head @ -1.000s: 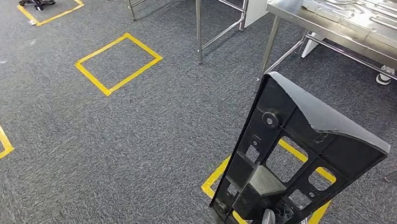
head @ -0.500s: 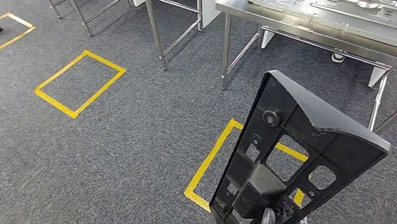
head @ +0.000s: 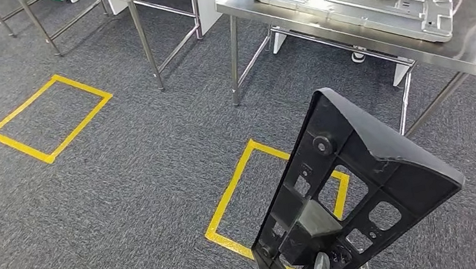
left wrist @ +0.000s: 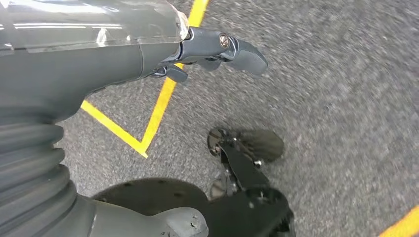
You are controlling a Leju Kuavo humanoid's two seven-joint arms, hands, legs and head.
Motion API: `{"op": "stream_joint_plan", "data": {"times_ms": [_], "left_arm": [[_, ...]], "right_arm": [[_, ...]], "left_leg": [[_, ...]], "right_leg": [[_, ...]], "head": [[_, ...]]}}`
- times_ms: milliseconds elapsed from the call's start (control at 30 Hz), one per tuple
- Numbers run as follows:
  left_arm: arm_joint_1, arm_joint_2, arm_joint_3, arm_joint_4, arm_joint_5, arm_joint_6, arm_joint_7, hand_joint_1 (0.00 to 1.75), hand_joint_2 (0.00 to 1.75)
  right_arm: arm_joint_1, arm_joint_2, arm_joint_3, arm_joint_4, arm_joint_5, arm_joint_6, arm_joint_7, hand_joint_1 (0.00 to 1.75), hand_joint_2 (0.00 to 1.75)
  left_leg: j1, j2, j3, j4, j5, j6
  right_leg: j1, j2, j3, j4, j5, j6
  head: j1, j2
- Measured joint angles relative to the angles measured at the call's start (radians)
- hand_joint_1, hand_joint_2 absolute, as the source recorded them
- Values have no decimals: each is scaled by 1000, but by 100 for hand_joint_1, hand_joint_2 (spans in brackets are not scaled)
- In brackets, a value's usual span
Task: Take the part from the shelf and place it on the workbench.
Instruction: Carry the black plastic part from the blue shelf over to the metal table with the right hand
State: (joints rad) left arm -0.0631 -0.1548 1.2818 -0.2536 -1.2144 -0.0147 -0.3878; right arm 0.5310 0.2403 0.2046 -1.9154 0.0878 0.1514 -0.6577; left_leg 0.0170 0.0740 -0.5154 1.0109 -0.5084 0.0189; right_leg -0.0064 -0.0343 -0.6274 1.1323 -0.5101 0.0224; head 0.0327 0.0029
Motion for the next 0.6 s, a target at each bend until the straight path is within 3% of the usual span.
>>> {"op": "stream_joint_plan", "data": {"times_ms": [67,100,167,200,267,300,367,400,433,500,533,600], "left_arm": [[-1,-1,0,0,0,0,0,0,175],[-2,-2,0,0,0,0,1,0,175],[-4,-2,0,0,0,0,2,0,175],[-5,-3,0,0,0,0,2,0,175],[-6,-3,0,0,-1,-1,3,0,175],[-5,-3,0,0,-1,-2,4,0,175],[-2,-3,0,0,-3,-3,6,0,175],[0,-3,0,0,-3,-4,7,0,175],[2,-3,0,0,-3,-4,8,0,175],[3,-2,0,0,-4,-6,8,0,175],[3,-1,0,0,-4,-8,8,0,175],[1,-1,0,0,-5,-10,9,0,175]], "right_arm": [[-1,0,1,1,1,1,0,175,175],[0,0,1,1,2,1,0,175,175],[2,0,1,2,3,2,0,175,175],[3,0,1,2,5,2,0,175,175],[3,0,4,5,13,1,0,175,175],[2,0,5,6,20,-1,0,175,175],[1,0,8,11,35,-5,0,175,175],[1,0,9,13,40,-6,0,175,175],[1,0,10,15,44,-7,0,175,175],[2,0,13,17,50,-11,0,175,175],[2,0,16,18,52,-14,0,175,175],[2,0,21,19,54,-22,0,175,175]], "left_leg": [[-3,18,9,0,-8,-9],[-5,27,12,-1,-11,-14],[-7,46,19,-5,-16,-24],[-6,37,21,0,-24,-28],[-4,-13,-5,67,-67,-36],[-2,-44,-34,131,-99,-38],[0,-65,-103,259,-143,-41],[0,-66,-121,282,-137,-43],[1,-66,-121,265,-109,-43],[3,-68,-77,144,-29,-41],[2,-70,-54,83,-3,-38],[0,-74,-35,30,8,-28]], "right_leg": [[12,-41,50,-99,30,-15],[17,-50,56,-115,30,-21],[16,-25,55,-120,32,-30],[12,-14,57,-126,35,-35],[3,5,65,-136,41,-46],[3,12,66,-137,40,-50],[3,30,68,-136,37,-55],[4,39,70,-134,34,-55],[3,47,74,-132,30,-54],[2,57,81,-124,20,-47],[4,60,82,-117,14,-42],[7,63,79,-108,7,-31]], "head": [[0,0],[0,0],[0,0],[-1,0],[-5,0],[-8,0],[-11,0],[-11,0],[-11,0],[-12,0],[-13,0],[-15,0]]}}
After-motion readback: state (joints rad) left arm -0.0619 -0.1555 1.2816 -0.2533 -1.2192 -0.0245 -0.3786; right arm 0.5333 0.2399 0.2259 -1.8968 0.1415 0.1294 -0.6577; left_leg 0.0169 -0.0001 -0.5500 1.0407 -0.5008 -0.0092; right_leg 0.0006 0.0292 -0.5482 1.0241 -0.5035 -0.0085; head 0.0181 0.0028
